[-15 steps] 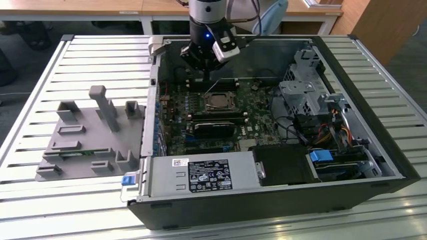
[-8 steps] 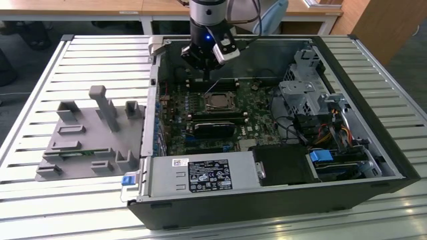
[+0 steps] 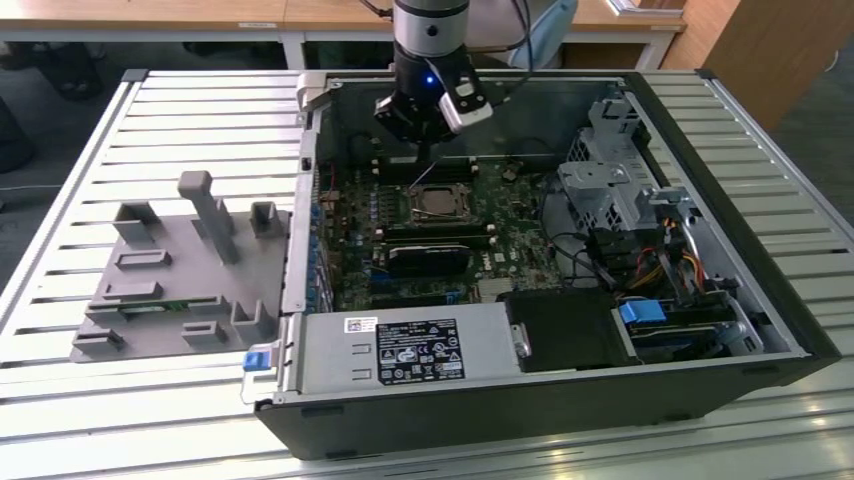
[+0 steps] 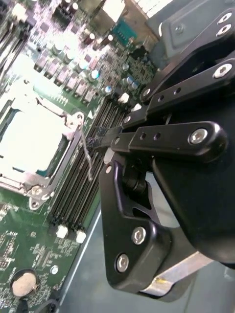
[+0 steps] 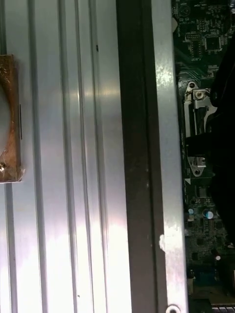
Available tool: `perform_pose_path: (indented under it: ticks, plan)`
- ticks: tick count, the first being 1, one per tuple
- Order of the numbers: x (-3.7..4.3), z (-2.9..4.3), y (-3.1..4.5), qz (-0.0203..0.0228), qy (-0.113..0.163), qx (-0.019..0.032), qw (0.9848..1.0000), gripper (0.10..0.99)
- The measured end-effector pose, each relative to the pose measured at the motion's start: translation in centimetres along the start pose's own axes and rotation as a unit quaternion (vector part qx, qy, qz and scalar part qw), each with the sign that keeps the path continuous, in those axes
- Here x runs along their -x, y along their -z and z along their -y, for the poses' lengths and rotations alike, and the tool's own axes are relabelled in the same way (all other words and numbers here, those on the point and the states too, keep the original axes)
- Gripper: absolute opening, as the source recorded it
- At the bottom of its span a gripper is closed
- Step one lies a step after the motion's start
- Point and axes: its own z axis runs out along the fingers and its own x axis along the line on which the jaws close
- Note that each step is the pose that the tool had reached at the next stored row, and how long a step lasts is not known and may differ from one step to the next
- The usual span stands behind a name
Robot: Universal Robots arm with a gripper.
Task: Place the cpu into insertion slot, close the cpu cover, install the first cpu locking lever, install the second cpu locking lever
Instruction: 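Install the first cpu locking lever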
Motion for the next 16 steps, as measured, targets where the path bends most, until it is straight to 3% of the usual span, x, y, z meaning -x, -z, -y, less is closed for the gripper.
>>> perform_pose_path:
  ticks: [7,16]
  plan:
    - [0.42,-0.01,-0.45,-0.0001,0.0,-0.0002,1.0,0.106]
    - [1.58,-0.13,-1.1,-0.0001,0.001,-0.0001,1.0,0.106]
